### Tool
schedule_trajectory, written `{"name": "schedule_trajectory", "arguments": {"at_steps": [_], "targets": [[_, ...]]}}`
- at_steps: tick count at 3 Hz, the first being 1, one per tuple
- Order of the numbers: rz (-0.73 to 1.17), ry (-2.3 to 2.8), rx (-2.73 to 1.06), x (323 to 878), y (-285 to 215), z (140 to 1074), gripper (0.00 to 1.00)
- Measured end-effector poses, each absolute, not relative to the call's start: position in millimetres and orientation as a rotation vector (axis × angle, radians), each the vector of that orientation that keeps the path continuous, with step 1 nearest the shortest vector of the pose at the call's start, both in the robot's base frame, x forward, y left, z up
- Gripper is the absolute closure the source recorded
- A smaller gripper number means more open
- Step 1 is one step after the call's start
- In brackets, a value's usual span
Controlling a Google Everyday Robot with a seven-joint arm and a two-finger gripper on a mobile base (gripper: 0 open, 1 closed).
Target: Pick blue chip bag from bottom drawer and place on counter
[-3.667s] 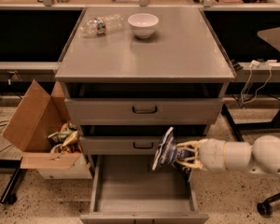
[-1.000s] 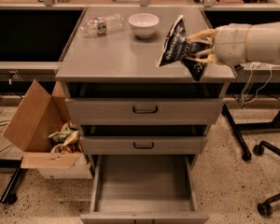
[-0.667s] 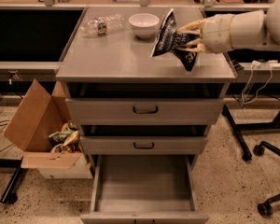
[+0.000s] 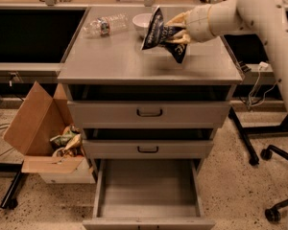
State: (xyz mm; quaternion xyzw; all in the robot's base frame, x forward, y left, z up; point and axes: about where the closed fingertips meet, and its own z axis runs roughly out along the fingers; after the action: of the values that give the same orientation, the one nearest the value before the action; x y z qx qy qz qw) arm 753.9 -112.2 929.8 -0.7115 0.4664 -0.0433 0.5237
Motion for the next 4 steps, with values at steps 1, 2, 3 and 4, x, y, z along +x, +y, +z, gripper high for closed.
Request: {"name": "schedule_trajectory", "arguments": {"at_steps": [1,2,3,4], "targets": [[-0.095,1.154,-1.73,773.9,-97.4,917.2,0.61],[-0.078,1.182,-1.76,782.5,-87.1,905.3,0.37],[-0.062,1.201,-1.782,785.3,-82.1,897.2,0.14],[-0.061,1.202,-1.783,785.4,-81.6,896.8,0.0]]}}
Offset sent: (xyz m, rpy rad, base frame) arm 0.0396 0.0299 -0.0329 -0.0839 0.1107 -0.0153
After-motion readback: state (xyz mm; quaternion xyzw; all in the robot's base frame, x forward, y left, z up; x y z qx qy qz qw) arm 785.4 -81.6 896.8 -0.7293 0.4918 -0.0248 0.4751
